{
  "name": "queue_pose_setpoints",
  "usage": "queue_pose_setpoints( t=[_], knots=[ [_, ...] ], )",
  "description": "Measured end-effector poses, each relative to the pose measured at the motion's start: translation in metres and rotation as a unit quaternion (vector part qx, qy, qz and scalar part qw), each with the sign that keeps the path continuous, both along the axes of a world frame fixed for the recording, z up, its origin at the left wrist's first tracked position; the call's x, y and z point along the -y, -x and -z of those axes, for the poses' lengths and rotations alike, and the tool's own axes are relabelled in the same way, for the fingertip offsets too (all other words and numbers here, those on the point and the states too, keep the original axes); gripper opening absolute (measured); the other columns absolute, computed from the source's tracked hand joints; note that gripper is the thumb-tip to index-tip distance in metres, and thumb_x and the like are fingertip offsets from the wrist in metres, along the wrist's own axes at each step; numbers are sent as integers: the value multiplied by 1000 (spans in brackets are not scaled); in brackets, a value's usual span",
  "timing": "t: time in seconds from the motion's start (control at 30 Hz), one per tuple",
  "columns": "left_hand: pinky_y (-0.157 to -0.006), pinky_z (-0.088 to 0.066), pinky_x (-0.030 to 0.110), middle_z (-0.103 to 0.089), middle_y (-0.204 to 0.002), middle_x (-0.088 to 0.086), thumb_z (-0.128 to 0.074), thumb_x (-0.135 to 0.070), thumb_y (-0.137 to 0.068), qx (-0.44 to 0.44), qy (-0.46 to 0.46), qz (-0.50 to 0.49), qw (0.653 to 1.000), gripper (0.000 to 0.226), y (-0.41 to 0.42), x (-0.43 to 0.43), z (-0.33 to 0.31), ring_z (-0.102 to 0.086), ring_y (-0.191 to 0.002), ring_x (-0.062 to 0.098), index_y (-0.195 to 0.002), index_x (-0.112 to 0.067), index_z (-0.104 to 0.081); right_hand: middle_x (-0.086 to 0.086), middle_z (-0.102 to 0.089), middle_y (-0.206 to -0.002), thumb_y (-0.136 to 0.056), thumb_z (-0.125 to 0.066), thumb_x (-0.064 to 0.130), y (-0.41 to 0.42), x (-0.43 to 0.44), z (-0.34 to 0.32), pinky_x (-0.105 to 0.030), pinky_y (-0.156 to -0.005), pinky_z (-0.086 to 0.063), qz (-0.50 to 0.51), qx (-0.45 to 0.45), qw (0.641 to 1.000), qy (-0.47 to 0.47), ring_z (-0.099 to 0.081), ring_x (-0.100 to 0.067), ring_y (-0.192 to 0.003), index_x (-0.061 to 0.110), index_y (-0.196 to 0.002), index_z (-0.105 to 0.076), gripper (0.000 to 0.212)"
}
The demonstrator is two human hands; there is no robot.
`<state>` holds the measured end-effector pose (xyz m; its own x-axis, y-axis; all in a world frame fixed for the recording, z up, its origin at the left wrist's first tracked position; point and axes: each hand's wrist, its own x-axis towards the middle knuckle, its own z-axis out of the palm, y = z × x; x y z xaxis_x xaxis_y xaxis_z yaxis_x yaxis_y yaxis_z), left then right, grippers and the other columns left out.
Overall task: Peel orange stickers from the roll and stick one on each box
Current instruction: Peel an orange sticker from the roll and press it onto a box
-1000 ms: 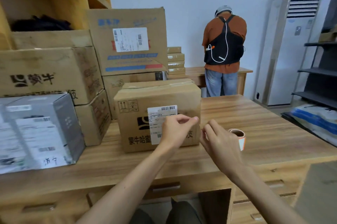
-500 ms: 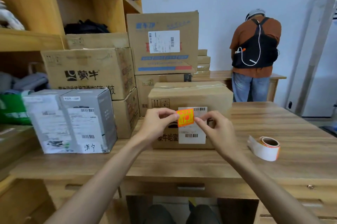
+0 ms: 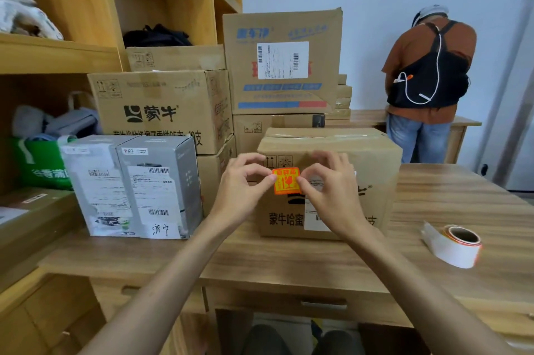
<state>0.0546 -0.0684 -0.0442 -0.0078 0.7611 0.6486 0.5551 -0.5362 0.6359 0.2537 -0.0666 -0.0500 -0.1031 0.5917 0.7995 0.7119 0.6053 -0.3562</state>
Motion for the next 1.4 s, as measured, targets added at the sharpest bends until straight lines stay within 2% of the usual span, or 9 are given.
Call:
queue_pose_setpoints(
  t=[0.1,0.17,0.23,0.4,0.53,0.67,1.03,1.17,1.4],
  knots=[
    [-108,-36,33,-56,-139,-20,-75,-27,-90,7,-17,-1,1000,5,4,-6,-2,-41,-134,-3,-88,-24,-79,0,-54,-141,-86,-73,22,6,-10,-4,-37,-110,-28,-11,16,999,-29,-41,-22,-134,19,-79,-69,9],
    [-115,-34,36,-53,-144,-20,-75,-24,-90,18,-16,5,1000,5,7,-12,-4,-39,-138,-4,-87,-24,-79,-2,-53,-144,-87,-73,20,9,-18,-6,-46,-117,-23,-25,11,999,-26,-38,-21,-139,18,-77,-69,10],
    [-118,-32,38,-53,-146,-19,-75,-23,-90,22,-9,8,1000,4,8,-18,-6,-40,-138,-5,-88,-24,-79,-2,-53,-145,-88,-72,20,12,-25,-7,-46,-121,-17,-31,6,999,-12,-38,-19,-141,18,-77,-70,11],
    [-115,-35,39,-60,-139,-18,-76,-25,-90,19,8,5,1000,7,10,-30,-6,-45,-133,-3,-88,-21,-81,1,-60,-136,-87,-72,19,16,-36,-3,-38,-124,-10,-34,-22,999,5,-44,-12,-135,20,-77,-69,10],
    [-110,-37,38,-62,-134,-19,-76,-28,-89,17,3,-8,1000,6,9,-33,-7,-49,-127,0,-88,-24,-81,6,-62,-127,-85,-73,21,15,-45,-1,-40,-124,-11,-28,-32,999,-4,-48,-10,-128,19,-75,-69,11],
    [-110,-39,45,-64,-131,-17,-76,-30,-88,-17,-19,-23,999,7,2,-33,-5,-50,-126,1,-88,-25,-81,7,-62,-122,-84,-75,21,6,-51,3,-41,-123,-11,-29,-46,998,-12,-49,-12,-124,17,-74,-70,12],
    [-105,-42,32,-67,-127,-10,-77,-22,-88,-19,-58,-52,997,6,-6,-40,-1,-56,-120,4,-87,-17,-81,4,-61,-117,-82,-76,21,11,-58,7,-31,-122,-8,6,-48,997,-54,-51,-15,-118,17,-72,-69,13],
    [-101,-35,21,-66,-127,-6,-76,-19,-88,-48,-85,-64,993,6,-9,-40,3,-53,-122,8,-84,-15,-77,3,-61,-116,-82,-75,20,13,-58,9,-36,-122,-12,20,-45,996,-71,-51,-16,-116,16,-71,-67,15],
    [-96,-35,18,-62,-123,-4,-74,-15,-88,-83,-116,-81,986,12,-14,-43,4,-51,-118,9,-82,-15,-63,2,-61,-115,-83,-74,20,14,-57,8,-40,-122,-16,28,-29,996,-81,-51,-17,-116,16,-74,-66,13]
  ],
)
